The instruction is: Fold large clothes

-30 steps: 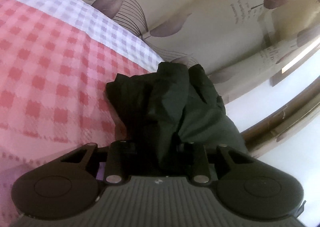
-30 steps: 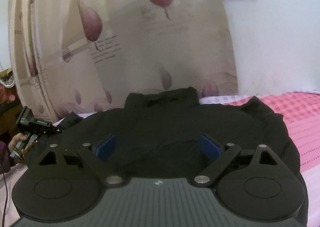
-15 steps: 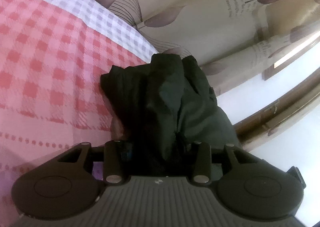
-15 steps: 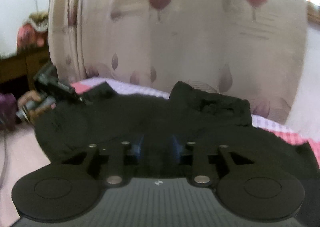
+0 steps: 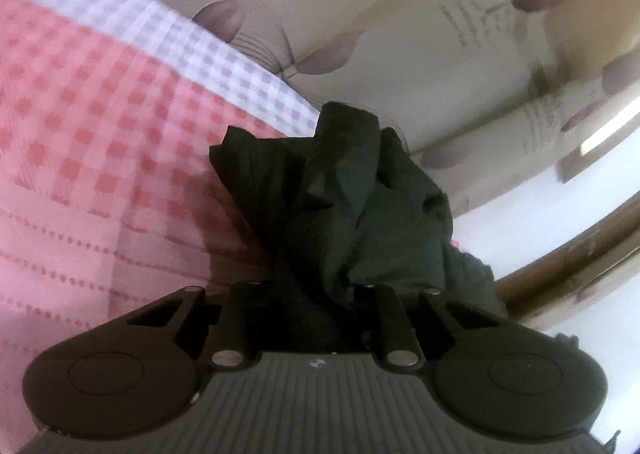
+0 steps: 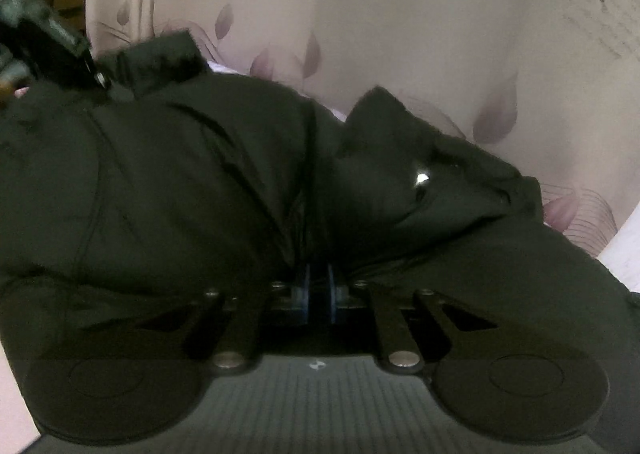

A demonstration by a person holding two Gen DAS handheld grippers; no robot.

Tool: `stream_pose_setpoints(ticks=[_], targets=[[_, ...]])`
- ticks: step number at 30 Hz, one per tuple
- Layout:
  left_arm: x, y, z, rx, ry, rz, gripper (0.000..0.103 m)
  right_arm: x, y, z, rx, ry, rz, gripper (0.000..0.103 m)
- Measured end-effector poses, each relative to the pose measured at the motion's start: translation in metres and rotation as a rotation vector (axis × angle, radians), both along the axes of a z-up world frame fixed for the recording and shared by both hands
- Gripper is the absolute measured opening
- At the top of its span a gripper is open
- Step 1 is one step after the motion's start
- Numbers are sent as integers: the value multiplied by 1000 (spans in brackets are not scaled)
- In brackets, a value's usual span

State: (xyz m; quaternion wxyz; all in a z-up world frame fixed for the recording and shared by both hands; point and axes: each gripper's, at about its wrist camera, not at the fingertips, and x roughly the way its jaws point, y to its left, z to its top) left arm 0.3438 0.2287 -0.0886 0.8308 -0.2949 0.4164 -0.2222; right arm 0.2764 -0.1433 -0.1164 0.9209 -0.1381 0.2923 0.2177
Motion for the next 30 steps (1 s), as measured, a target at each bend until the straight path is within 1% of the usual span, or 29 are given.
stream_pose_setpoints(ticks=[3, 4, 5, 7, 9, 10, 12, 15, 17, 20, 21, 24, 27, 29, 30], targets=[[-4, -23, 44, 75, 34, -13, 19, 9, -22, 0, 144, 70, -11, 9], [-6, -31, 56, 87, 51, -17, 19, 12, -30, 0, 203, 94, -21, 9], [-7, -44, 71, 103, 66, -32, 19, 15, -39, -2, 267, 120, -34, 9], [-11, -73, 101, 152, 72, -66, 19, 19, -53, -6, 376, 162, -48, 9], [-14, -107, 130, 191, 78, -125, 19, 22, -68, -12, 483, 206, -60, 9], [-15, -130, 146, 214, 78, -159, 19, 25, -74, -14, 540, 231, -66, 9], [-16, -173, 169, 260, 72, -218, 19, 29, -89, -21, 649, 280, -77, 9], [-16, -240, 186, 306, 61, -304, 19, 32, -112, -30, 792, 336, -94, 8], [-13, -282, 185, 316, 56, -358, 19, 28, -122, -33, 859, 359, -113, 8], [-11, -328, 168, 258, 81, -425, 18, 2, -153, -30, 970, 313, -149, 9], [-11, -340, 160, 239, 89, -445, 19, -8, -163, -30, 990, 297, -154, 9], [-7, -363, 124, 132, 152, -470, 19, -43, -206, -33, 1069, 255, -154, 10], [-3, -372, 87, 13, 188, -479, 19, -77, -249, -45, 1183, 240, -171, 10], [-1, -369, 61, -114, 175, -480, 22, -100, -274, -54, 1252, 226, -200, 10], [0, -365, 50, -170, 151, -475, 22, -114, -285, -57, 1287, 215, -210, 16]])
